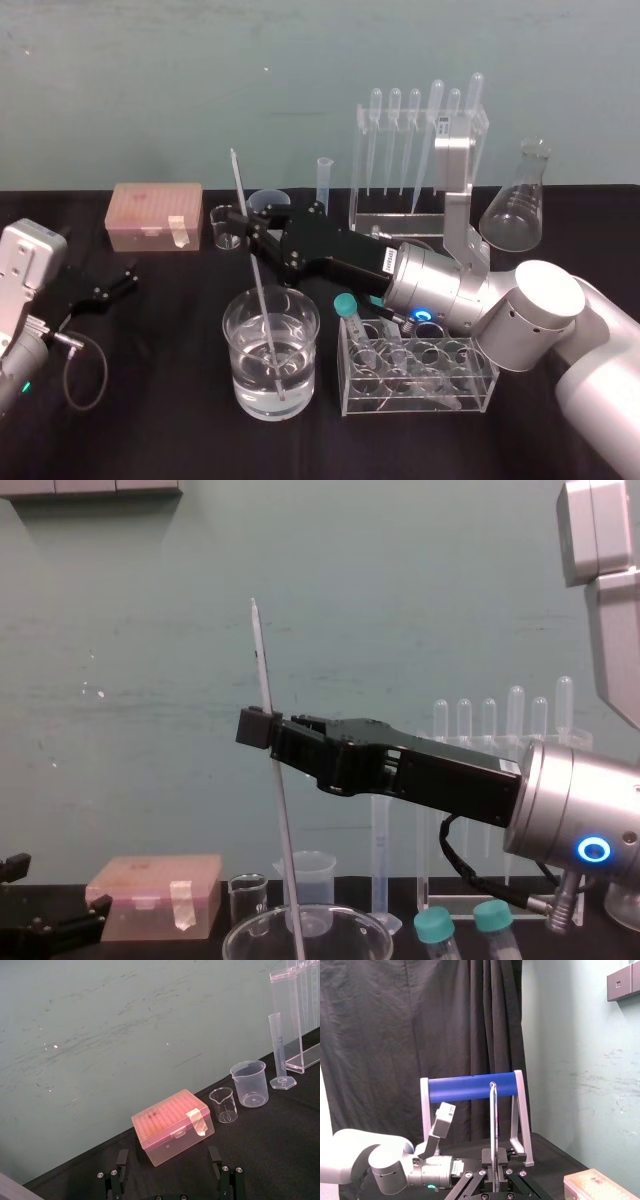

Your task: Hold the thermometer with one hand and immerse one end into the beaker, then reinsert it into the test tube rack.

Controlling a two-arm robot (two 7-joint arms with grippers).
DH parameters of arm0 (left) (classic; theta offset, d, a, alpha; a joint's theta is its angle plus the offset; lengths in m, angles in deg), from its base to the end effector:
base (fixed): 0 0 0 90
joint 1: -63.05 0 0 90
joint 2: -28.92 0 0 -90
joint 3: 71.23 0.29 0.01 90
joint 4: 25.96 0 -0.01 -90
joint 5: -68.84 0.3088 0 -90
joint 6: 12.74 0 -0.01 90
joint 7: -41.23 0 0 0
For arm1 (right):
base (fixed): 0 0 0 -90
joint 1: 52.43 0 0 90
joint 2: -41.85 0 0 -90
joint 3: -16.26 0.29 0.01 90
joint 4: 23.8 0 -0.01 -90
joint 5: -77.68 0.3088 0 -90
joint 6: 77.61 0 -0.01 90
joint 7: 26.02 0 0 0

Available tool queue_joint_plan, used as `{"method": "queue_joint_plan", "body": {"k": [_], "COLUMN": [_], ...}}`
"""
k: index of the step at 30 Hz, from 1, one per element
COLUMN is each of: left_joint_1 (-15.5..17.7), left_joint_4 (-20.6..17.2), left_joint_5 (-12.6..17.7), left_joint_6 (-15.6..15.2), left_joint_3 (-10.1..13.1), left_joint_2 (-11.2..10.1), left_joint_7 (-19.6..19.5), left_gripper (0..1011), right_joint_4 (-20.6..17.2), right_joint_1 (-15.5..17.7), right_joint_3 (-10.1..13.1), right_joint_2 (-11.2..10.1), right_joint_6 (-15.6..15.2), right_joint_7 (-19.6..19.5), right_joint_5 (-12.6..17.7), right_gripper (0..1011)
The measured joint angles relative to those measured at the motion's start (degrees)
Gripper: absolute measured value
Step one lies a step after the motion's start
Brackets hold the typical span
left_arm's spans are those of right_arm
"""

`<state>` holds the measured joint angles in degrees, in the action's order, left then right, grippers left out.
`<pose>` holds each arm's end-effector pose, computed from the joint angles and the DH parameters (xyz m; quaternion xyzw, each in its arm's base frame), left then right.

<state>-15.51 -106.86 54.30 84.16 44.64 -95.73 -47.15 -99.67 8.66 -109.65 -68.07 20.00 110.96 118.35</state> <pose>0.3581 0.0827 -0.3022 0.1416 -0.1325 0.5799 0.7913 0.4267 0.0458 -0.2408 0.1046 -0.0132 -0.1447 0.9838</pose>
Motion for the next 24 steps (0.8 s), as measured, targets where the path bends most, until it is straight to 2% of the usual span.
{"method": "queue_joint_plan", "body": {"k": [24], "left_joint_1": [0.0], "left_joint_4": [0.0], "left_joint_5": [0.0], "left_joint_6": [0.0], "left_joint_3": [0.0], "left_joint_2": [0.0], "left_joint_7": [0.0], "left_gripper": [1008], "right_joint_4": [0.06], "right_joint_1": [0.04], "right_joint_3": [0.07], "right_joint_2": [0.06], "right_joint_6": [-0.07], "right_joint_7": [-0.09], "right_joint_5": [-0.07], "right_gripper": [56]}}
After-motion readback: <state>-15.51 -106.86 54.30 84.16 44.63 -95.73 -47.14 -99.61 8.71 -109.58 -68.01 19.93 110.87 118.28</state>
